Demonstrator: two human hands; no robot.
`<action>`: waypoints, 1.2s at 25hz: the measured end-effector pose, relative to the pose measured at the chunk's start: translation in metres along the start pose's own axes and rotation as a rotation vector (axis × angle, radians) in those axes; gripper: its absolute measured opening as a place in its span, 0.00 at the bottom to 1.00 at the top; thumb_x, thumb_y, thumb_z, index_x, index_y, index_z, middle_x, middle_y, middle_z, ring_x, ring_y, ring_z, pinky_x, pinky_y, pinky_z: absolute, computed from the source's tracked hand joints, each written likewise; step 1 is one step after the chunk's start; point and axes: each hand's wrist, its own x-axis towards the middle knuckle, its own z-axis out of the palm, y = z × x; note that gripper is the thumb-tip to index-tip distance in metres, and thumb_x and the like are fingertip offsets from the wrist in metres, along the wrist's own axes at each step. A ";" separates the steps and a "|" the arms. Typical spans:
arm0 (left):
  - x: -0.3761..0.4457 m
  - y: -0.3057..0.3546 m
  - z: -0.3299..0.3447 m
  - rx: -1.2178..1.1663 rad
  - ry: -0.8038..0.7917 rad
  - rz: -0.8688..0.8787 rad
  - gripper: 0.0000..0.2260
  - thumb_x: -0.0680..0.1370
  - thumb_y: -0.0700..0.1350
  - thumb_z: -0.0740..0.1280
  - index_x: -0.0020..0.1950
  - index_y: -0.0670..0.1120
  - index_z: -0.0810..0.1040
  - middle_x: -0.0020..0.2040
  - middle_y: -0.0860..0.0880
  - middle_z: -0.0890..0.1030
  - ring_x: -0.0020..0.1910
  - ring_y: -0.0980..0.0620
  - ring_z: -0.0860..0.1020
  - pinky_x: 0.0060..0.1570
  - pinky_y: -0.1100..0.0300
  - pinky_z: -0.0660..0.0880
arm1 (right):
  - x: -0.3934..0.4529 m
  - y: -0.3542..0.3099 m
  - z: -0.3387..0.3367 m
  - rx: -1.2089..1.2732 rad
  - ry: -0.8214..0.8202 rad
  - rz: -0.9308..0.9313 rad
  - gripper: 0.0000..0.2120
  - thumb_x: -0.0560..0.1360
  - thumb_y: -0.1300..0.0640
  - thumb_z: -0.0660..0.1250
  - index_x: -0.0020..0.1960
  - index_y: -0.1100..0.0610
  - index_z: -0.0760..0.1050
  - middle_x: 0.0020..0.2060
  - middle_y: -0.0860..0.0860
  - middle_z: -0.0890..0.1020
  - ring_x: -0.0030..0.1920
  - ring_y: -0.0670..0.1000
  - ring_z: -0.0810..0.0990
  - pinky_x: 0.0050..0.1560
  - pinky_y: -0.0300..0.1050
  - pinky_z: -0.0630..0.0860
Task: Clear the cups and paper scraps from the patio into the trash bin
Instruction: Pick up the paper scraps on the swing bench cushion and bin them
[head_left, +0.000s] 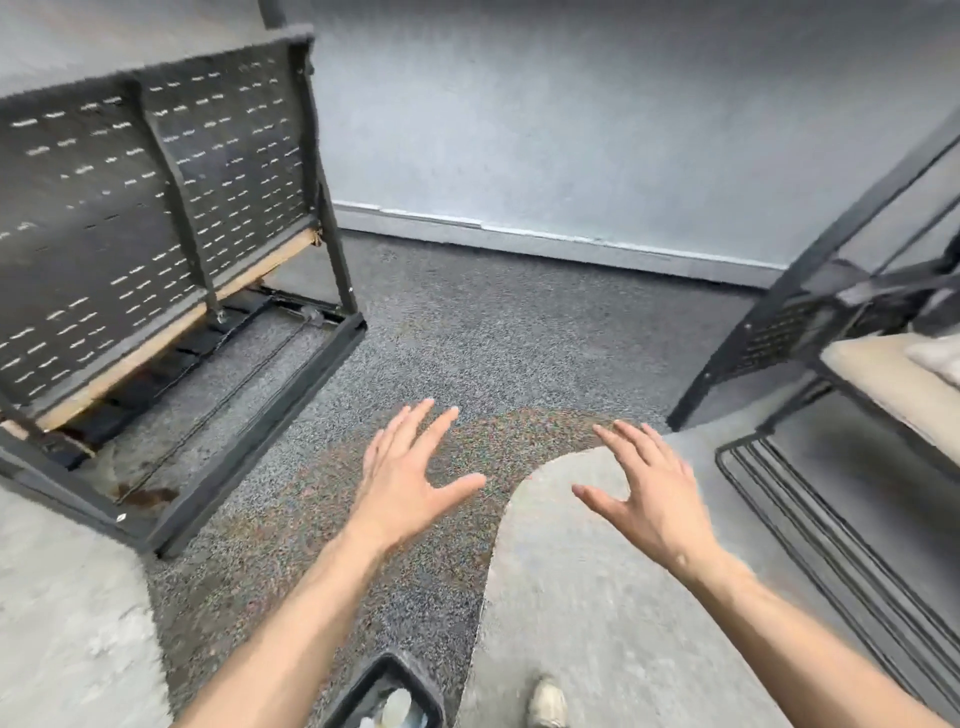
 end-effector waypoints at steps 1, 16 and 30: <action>0.008 0.017 0.011 0.001 -0.019 0.062 0.40 0.65 0.79 0.56 0.74 0.69 0.51 0.77 0.64 0.44 0.75 0.61 0.42 0.71 0.50 0.38 | -0.013 0.017 -0.013 -0.020 0.016 0.054 0.37 0.68 0.27 0.58 0.72 0.41 0.61 0.73 0.45 0.64 0.75 0.52 0.57 0.70 0.54 0.58; 0.094 0.356 0.205 -0.114 -0.306 0.678 0.36 0.68 0.75 0.60 0.74 0.67 0.56 0.78 0.59 0.50 0.76 0.57 0.48 0.73 0.51 0.45 | -0.165 0.284 -0.152 -0.178 0.187 0.627 0.37 0.70 0.27 0.56 0.74 0.41 0.56 0.75 0.44 0.60 0.76 0.49 0.52 0.72 0.53 0.57; 0.154 0.527 0.328 -0.001 -0.413 0.836 0.39 0.67 0.77 0.55 0.75 0.64 0.55 0.78 0.57 0.53 0.77 0.54 0.52 0.74 0.46 0.52 | -0.207 0.453 -0.204 -0.127 0.282 0.875 0.37 0.69 0.26 0.54 0.74 0.40 0.56 0.75 0.44 0.59 0.76 0.49 0.51 0.72 0.55 0.58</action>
